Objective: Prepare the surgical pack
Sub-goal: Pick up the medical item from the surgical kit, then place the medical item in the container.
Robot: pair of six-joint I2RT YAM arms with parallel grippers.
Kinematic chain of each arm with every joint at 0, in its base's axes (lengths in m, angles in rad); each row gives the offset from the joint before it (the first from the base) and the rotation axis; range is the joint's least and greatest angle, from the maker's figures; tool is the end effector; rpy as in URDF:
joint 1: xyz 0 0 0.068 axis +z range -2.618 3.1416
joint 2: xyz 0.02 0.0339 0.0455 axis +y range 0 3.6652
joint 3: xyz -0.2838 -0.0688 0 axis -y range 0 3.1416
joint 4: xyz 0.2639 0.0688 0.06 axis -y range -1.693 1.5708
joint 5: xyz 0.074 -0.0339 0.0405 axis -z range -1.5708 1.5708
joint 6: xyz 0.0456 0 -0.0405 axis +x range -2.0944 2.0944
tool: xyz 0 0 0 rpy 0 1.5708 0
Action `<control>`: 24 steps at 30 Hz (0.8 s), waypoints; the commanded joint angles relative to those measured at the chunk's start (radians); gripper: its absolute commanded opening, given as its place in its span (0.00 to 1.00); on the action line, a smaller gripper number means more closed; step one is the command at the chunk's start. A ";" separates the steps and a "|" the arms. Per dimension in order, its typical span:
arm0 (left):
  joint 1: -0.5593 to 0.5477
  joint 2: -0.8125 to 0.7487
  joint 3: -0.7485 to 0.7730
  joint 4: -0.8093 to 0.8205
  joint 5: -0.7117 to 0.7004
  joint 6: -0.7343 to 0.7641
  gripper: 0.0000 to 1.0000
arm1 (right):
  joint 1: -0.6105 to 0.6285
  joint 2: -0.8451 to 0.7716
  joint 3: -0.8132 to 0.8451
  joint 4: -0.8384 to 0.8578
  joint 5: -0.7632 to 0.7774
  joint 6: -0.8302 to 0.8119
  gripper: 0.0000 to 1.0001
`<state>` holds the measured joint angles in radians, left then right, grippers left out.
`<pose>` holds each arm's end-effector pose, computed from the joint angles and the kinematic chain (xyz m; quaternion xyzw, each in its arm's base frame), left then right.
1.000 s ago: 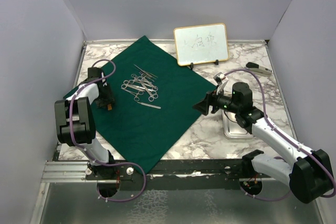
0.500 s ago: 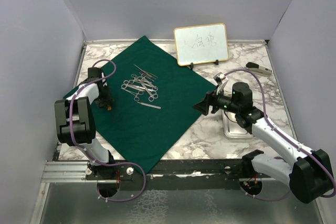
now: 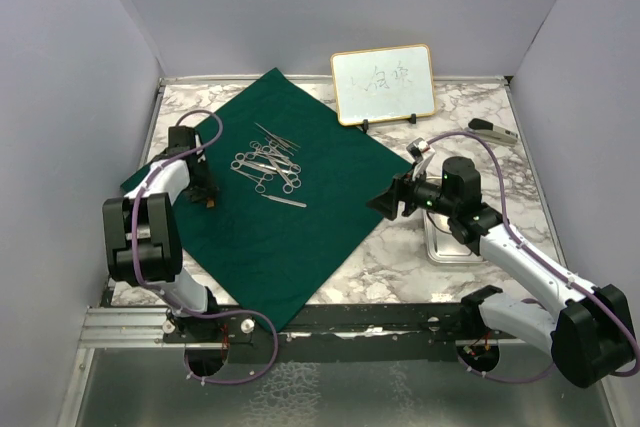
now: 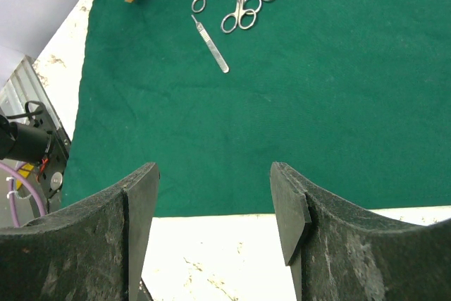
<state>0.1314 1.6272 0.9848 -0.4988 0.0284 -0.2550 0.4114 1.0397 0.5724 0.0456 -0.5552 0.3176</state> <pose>0.3303 0.0424 0.1781 -0.1846 0.9593 -0.0270 0.2119 0.2120 0.1187 0.2467 -0.1866 0.7994 0.4012 0.4063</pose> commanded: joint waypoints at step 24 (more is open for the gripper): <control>-0.830 -0.399 -0.074 0.104 -0.208 -0.277 0.26 | 0.099 0.706 0.333 0.490 -0.460 0.565 0.65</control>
<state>-0.6170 1.2133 0.9012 -0.4248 -0.0586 -0.5064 0.4786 1.6638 0.7860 0.4572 -0.9485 0.8078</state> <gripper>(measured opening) 0.269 0.650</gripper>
